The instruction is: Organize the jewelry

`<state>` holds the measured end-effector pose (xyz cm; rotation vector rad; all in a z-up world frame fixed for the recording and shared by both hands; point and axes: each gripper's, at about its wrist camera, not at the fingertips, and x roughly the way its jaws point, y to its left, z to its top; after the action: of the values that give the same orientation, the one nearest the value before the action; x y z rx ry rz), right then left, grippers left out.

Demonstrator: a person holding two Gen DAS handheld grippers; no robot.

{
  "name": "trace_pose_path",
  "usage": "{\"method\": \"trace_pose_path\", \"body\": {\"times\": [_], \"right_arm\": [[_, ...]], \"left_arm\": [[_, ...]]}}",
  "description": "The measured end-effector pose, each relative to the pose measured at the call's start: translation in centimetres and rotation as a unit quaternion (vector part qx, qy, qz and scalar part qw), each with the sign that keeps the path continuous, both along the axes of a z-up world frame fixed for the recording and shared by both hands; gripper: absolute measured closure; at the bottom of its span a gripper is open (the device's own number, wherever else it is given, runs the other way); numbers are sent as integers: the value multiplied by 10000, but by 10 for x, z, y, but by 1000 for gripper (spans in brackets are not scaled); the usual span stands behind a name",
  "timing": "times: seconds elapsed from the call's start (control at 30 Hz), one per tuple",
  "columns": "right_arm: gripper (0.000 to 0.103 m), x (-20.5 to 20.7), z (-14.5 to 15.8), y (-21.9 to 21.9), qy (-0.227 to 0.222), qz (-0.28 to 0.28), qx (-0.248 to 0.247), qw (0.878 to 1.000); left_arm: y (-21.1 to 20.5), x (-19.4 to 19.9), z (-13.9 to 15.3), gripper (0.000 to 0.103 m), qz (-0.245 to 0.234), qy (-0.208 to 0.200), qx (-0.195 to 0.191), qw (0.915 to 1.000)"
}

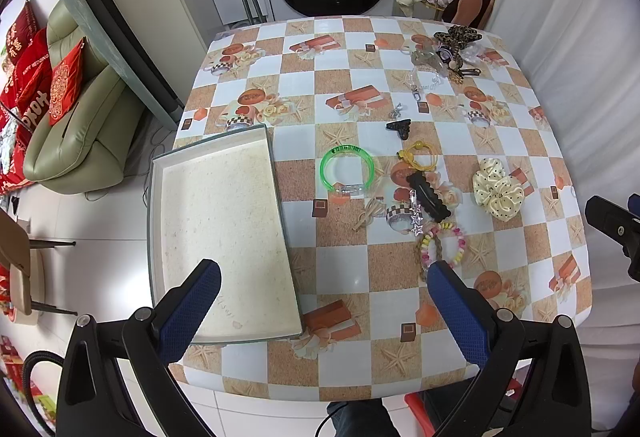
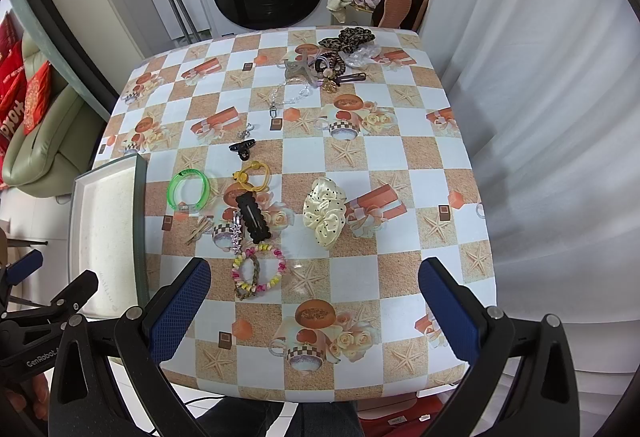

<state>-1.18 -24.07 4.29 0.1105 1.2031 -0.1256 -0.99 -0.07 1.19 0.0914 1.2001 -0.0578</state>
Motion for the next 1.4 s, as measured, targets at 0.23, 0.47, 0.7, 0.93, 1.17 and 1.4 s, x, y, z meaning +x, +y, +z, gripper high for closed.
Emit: {"method": "trace_pose_path", "body": {"times": [0.23,0.47,0.7,0.93,1.17,1.4], "right_arm": [[0,0,0,0,-3,2,-1,10000],[0,0,0,1,-2,3,-4,10000],[0,0,0,1,-4,3,-4,10000],[0,0,0,1,-2,-5,-2,10000],[0,0,-1,0,-3,2,-5,10000],[0,-1,-3,-1,5,-2,0,10000]], "left_arm": [[-1,1,0,0,-8,10,6,10000],[-1,2,0,0,-3,15,11,10000],[-2,2,0,0,-2,18,16,10000],[-2,2,0,0,-3,24,21,10000],[-2,2,0,0,-1,28,24,10000],[-3,3,0,0,-2,34,26,10000]]}}
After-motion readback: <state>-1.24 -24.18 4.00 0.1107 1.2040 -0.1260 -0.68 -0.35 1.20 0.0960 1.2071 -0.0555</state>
